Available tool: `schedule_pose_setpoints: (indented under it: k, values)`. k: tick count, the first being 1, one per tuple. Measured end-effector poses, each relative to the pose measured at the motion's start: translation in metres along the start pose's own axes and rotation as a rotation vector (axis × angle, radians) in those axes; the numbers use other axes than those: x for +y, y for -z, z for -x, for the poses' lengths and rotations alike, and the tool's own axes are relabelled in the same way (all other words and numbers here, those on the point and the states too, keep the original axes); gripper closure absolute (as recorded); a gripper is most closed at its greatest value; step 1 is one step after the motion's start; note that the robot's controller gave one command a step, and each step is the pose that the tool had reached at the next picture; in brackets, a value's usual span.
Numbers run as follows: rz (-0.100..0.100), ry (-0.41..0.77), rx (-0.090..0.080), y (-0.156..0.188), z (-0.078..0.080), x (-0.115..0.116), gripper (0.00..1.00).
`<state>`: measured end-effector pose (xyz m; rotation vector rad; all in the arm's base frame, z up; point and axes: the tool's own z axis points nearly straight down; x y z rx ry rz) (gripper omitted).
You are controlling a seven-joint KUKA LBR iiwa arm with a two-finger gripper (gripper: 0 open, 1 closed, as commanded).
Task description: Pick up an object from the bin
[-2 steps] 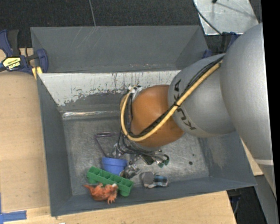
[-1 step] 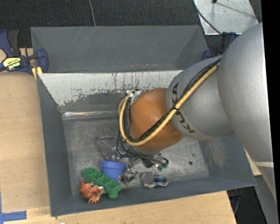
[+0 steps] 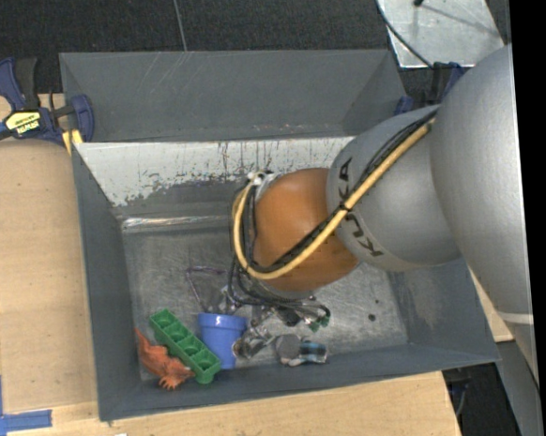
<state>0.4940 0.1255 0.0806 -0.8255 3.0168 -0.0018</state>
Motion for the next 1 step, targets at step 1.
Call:
schedule_pose_setpoints:
  k: [1]
  values:
    - [0.003,-0.002,0.01,0.0152,-0.0016,-0.0001,1.0]
